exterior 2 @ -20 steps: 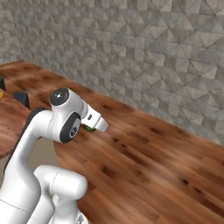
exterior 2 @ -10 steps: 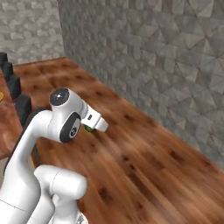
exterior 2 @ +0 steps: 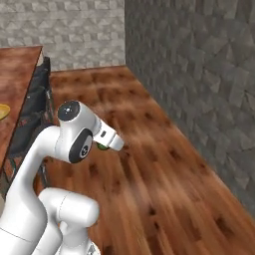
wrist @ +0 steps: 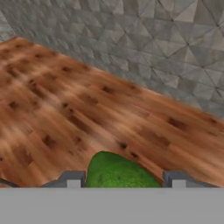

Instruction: Take the cheese, fish, and avocado from the fridge and place them on the plate on the dining counter to create an appetizer plate.

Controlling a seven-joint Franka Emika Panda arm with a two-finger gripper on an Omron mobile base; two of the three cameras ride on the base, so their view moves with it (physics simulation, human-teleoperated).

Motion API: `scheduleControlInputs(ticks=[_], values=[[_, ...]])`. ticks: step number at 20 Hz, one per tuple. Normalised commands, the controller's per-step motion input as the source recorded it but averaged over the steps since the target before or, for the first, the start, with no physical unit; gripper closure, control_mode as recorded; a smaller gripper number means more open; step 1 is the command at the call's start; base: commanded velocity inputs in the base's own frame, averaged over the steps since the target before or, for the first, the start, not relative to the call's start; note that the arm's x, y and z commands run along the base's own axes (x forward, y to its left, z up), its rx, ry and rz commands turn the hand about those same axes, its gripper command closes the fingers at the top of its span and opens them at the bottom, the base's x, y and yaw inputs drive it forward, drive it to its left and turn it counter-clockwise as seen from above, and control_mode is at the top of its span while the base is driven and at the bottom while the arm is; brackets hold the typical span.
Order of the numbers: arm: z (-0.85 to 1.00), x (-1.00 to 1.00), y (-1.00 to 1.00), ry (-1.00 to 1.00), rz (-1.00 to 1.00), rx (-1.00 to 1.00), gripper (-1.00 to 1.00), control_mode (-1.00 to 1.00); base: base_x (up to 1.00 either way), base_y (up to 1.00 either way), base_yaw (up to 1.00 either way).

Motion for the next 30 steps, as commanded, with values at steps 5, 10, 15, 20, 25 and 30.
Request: scheduleControlInputs(ticks=[5,10,15,20,25,30], values=[[0.0,0.0,0.0,0.0,0.0,0.0,1.0,1.0,1.0,-0.27,0.62],[0.0,0.0,0.0,0.0,0.0,0.0,1.0,1.0,0.99,-0.22,0.65],[0.0,0.0,0.0,0.0,0.0,0.0,1.0,1.0,0.91,-0.13,0.66],[0.0,0.0,0.0,0.0,0.0,0.0,1.0,1.0,0.8,-0.27,0.67],[0.0,0.0,0.0,0.0,0.0,0.0,1.0,1.0,0.56,-0.34,0.68],[0.0,0.0,0.0,0.0,0.0,0.0,1.0,1.0,0.13,-0.27,0.69]])
